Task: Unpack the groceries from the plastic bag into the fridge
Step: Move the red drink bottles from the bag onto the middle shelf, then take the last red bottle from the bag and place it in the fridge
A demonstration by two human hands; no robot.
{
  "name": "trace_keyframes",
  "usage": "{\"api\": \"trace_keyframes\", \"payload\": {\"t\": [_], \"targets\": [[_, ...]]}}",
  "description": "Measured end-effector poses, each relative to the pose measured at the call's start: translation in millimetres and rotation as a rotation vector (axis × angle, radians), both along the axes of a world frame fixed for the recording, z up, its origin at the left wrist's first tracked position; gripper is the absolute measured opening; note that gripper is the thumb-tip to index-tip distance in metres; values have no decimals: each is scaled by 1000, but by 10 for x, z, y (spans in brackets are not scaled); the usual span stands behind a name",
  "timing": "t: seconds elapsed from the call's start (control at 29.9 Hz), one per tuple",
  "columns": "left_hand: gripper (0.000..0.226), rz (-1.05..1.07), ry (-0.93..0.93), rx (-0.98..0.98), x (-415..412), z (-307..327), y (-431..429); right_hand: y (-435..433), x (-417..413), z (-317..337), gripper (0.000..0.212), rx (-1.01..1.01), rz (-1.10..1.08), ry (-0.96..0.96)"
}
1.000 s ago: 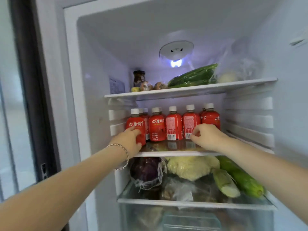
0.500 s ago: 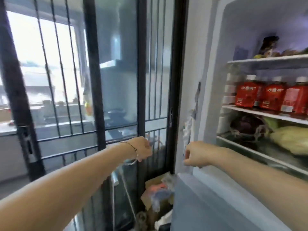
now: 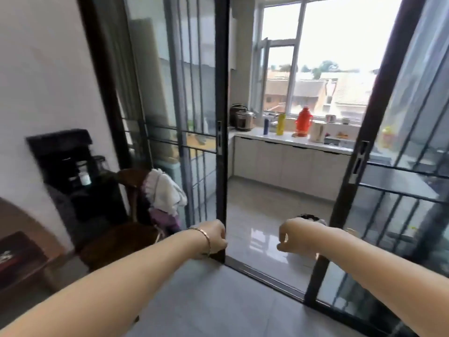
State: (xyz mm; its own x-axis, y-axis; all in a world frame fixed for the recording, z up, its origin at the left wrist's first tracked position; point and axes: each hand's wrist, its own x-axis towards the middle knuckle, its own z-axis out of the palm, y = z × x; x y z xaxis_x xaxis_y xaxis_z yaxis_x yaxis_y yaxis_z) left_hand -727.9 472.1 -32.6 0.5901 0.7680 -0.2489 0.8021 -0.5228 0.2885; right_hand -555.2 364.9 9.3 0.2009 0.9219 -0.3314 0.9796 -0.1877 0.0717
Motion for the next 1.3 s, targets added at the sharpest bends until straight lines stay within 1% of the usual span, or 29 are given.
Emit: {"api": "trace_keyframes", "payload": {"t": [0.07, 0.13, 0.23, 0.27, 0.33, 0.4, 0.43, 0.53, 0.63, 0.73, 0.87, 0.97, 1.07, 1.17, 1.24, 1.3], "targets": [[25, 132, -2, -18, -911, -76, 333, 557, -770, -102, 42, -25, 143, 12], [25, 248, -14, -17, -1589, -119, 510, 921, -1378, -173, 41, -45, 265, 19], [21, 453, -21, -16, -2805, -195, 717, 1567, -2523, -314, 26, -94, 414, 73], [18, 520, -24, -23, -3155, -234, 775, 1750, -2852, -362, 25, -107, 461, 88], [18, 633, -28, -30, -3799, -338, 865, 2103, -3464, -483, 24, -119, 548, 118], [24, 740, -25, -32, -4292, -442, 929, 2416, -3973, -612, 30, -118, 621, 160], [24, 786, -22, -35, -4519, -499, 968, 2557, -4224, -665, 30, -124, 657, 177], [18, 915, -27, -63, -5093, -645, 1139, 2980, -4902, -823, 27, -149, 792, 200], [17, 993, -14, -85, -5582, -776, 1404, 3541, -5496, -1006, 28, -210, 896, 214], [21, 1096, 8, -97, -6039, -846, 1718, 4100, -6028, -1105, 30, -193, 965, 199], [20, 1279, -42, -90, -6600, -841, 2128, 4715, -6736, -1171, 31, -212, 1094, 188], [28, 1380, -93, -74, -6949, -822, 2343, 5040, -7238, -1221, 27, -211, 1156, 208], [32, 1419, -89, -82, -7298, -906, 2492, 5227, -7684, -1288, 33, -162, 1197, 279], [26, 1426, -85, -23, -7701, -1083, 2641, 5404, -8146, -1479, 38, -119, 1236, 343], [27, 1386, -67, 45, -8050, -1257, 2773, 5517, -8485, -1678, 36, -44, 1254, 372], [30, 1284, 34, 114, -8404, -1420, 2913, 5594, -8777, -1890, 31, 75, 1317, 382]]}}
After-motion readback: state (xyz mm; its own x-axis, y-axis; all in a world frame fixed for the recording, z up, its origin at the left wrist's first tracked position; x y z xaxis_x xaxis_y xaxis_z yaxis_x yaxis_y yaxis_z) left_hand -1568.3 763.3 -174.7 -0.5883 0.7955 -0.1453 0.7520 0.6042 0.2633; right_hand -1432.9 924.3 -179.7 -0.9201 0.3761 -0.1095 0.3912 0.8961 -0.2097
